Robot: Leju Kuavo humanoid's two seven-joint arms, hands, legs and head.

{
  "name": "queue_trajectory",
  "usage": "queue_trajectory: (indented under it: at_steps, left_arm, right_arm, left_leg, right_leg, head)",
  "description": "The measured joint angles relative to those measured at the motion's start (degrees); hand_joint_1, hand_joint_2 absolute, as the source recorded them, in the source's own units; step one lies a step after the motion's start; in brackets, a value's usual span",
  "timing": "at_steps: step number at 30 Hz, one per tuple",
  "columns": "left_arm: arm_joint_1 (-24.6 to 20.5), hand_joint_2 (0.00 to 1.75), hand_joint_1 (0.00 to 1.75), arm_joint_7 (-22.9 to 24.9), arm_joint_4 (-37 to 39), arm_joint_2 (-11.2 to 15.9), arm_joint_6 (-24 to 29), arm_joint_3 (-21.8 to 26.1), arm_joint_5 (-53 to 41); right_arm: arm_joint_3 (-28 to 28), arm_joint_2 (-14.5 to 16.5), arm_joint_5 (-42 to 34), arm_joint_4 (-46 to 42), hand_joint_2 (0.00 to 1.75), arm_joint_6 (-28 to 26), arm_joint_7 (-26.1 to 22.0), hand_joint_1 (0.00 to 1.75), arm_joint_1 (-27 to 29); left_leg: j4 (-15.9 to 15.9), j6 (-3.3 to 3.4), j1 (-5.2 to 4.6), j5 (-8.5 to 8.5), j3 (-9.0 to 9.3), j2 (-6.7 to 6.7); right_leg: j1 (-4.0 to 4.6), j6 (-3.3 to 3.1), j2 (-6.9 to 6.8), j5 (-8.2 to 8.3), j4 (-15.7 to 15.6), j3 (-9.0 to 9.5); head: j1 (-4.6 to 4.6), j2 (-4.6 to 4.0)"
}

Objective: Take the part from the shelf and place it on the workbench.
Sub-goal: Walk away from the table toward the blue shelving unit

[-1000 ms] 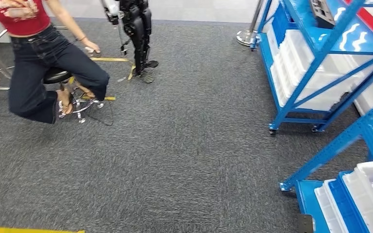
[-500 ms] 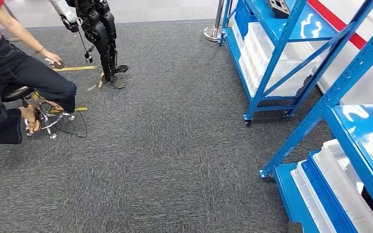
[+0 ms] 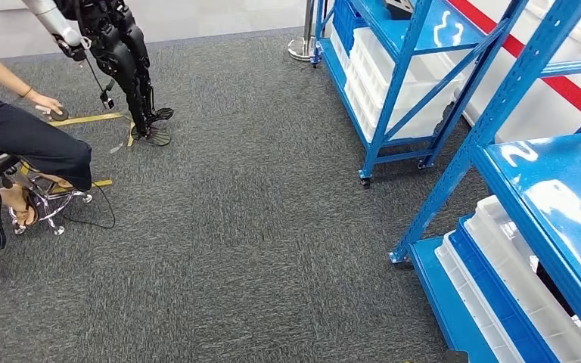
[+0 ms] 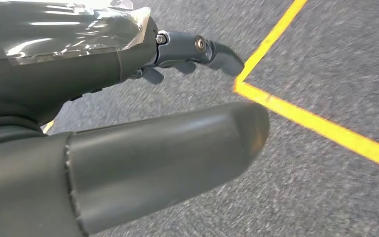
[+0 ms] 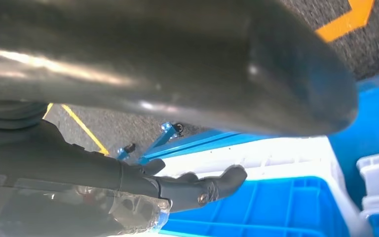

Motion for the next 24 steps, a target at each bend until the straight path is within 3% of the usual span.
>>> queue_trajectory:
  at_steps: [2,4,7,8,9,10,12,14,16,18,20,22,24]
  left_arm:
    - [-0.1,0.0,0.0,0.1,0.0,0.0,0.0,-0.2,-0.1]
    - [-0.2,0.0,0.0,0.1,0.1,0.0,0.0,-0.4,-0.1]
    - [-0.1,0.0,0.0,0.1,0.2,0.0,-0.1,-0.5,-0.1]
    - [-0.1,0.0,0.0,0.1,0.2,0.0,-0.1,-0.5,-0.1]
    - [-0.1,0.0,0.0,0.1,0.2,0.1,-0.1,-0.5,-0.1]
    - [-0.1,0.0,0.0,0.1,0.2,0.1,-0.2,-0.5,-0.1]
    - [0.0,0.0,0.0,0.0,0.2,0.1,-0.4,-0.6,-0.1]
    - [-0.1,0.0,0.0,0.0,0.3,0.2,-0.6,-0.6,-0.1]
    - [-0.1,0.0,0.0,-0.1,0.3,0.3,-0.7,-0.7,-0.1]
    - [-0.2,0.0,0.0,0.0,0.3,0.3,-0.7,-0.7,-0.1]
    - [-0.2,0.0,0.0,0.0,0.3,0.2,-0.6,-0.7,0.1]
    - [-0.1,0.0,0.0,0.0,0.3,0.2,-0.6,-0.6,0.2]
    - [-0.1,0.0,0.0,0.0,0.3,0.2,-0.6,-0.6,0.2]
  right_arm:
    - [-0.1,-0.1,-0.1,0.0,0.0,-0.4,0.1,0.0,0.1]
    - [-0.3,-0.2,-0.1,0.0,0.0,-0.7,0.2,0.0,0.2]
    - [-0.7,-0.2,-0.2,0.0,0.0,-1.0,0.3,0.0,0.1]
    - [-0.8,-0.2,-0.2,0.0,0.0,-1.0,0.4,0.0,0.2]
    - [-0.9,-0.2,-0.2,0.0,0.0,-1.0,0.4,0.0,0.2]
    - [-1.0,-0.1,-0.3,0.0,0.0,-1.0,0.4,0.0,0.3]
    - [-1.1,0.1,-0.4,0.0,0.0,-1.0,0.5,0.0,0.2]
    - [-1.2,0.3,-0.5,0.0,0.0,-1.0,0.5,0.0,0.2]
    - [-1.3,0.5,-0.6,0.0,0.0,-1.0,0.5,0.0,0.2]
    - [-1.4,0.7,-0.6,0.0,0.0,-1.0,0.5,0.0,0.4]
    - [-1.4,0.8,-0.4,0.0,0.0,-1.0,0.4,0.0,0.4]
    - [-1.4,0.7,-0.1,0.0,0.0,-0.9,0.3,0.0,0.2]
    - [-1.4,0.7,0.0,0.0,0.0,-0.9,0.3,0.0,0.2]
  left_leg:
    - [-0.1,-0.8,0.24,-0.26,0.38,0.6]
    - [1.6,-1.45,0.6,-1.76,-0.1,-0.72]
    - [11.8,-1.69,0.73,-7.28,-4.96,-3.61]
    - [15.1,-1.65,0.73,-8.32,-6.78,-3.87]
    - [16.7,-1.54,0.72,-8.21,-7.88,-4.0]
    - [16.3,-1.38,0.72,-7.04,-7.98,-4.1]
    - [9.2,-0.88,0.72,-2.4,-5.15,-5.25]
    - [2.4,-0.5,0.64,0.56,-2.16,-7.28]
    - [0.7,-0.2,0.32,0.81,-1.53,-7.7]
    - [0.1,0.48,0.21,1.24,-1.39,-6.45]
    - [-0.7,1.25,0.36,1.75,-1.12,-5.18]
    - [-0.9,1.55,0.36,1.9,-1.12,-3.84]
    - [-0.9,1.54,0.35,1.88,-1.24,-2.5]
  right_leg:
    - [0.17,-1.1,1.14,0.2,-0.1,-0.01]
    - [-0.03,-1.98,2.2,0.48,-0.3,0.26]
    - [0.1,-2.74,3.76,0.67,-0.4,0.39]
    - [0.27,-2.8,4.37,0.65,-0.4,0.4]
    - [0.42,-2.81,5.03,0.64,-0.3,0.44]
    - [0.52,-2.82,5.69,0.63,-0.3,0.53]
    - [0.58,-2.81,7.11,0.61,-0.3,0.8]
    - [0.8,-2.62,8.29,0.56,-0.2,0.75]
    - [0.81,-2.1,9.22,0.66,-0.3,0.29]
    - [0.59,-1.46,9.74,0.74,-0.2,-0.23]
    - [0.71,-1.41,7.61,-0.88,2.7,-1.83]
    - [0.72,-1.73,4.86,-4.42,10.0,-5.47]
    - [0.44,-1.39,4.18,-6.72,16.4,-8.57]
  head:
    - [-0.1,0.01]
    - [-0.19,0.01]
    - [-0.36,0.0]
    - [-0.37,0.0]
    - [-0.38,0.0]
    - [-0.38,0.0]
    - [-0.38,0.0]
    - [-0.37,0.0]
    - [-0.36,0.0]
    - [-0.35,0.0]
    - [-0.2,0.0]
    - [-0.03,0.0]
    - [-0.02,0.0]
